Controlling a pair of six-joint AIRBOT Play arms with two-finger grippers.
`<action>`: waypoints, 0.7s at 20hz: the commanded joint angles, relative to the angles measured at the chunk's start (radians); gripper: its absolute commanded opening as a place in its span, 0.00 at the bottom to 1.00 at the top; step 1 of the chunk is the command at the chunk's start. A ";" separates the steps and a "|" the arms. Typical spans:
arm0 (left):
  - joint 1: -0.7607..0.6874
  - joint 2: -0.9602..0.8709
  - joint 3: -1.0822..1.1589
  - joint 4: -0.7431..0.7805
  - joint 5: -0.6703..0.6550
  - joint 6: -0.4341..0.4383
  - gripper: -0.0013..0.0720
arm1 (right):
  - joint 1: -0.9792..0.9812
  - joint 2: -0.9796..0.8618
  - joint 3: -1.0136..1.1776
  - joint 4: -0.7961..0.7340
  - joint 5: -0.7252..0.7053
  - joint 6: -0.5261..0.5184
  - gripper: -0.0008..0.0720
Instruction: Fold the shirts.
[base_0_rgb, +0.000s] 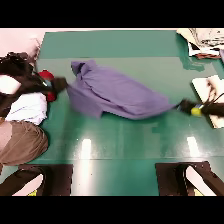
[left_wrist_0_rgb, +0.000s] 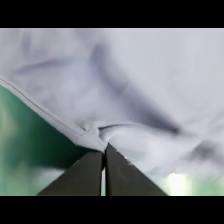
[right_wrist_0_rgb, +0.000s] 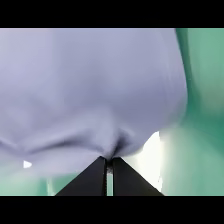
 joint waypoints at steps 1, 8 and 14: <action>0.001 0.143 0.279 0.019 0.005 0.028 0.05 | 0.001 0.150 0.334 0.007 0.009 0.001 0.05; 0.001 0.243 1.062 0.103 -0.027 0.080 0.04 | -0.099 0.154 1.150 -0.005 0.063 0.050 0.05; 0.001 0.239 1.119 0.293 -0.137 0.004 0.04 | -0.361 -0.008 1.534 0.000 0.307 0.177 0.05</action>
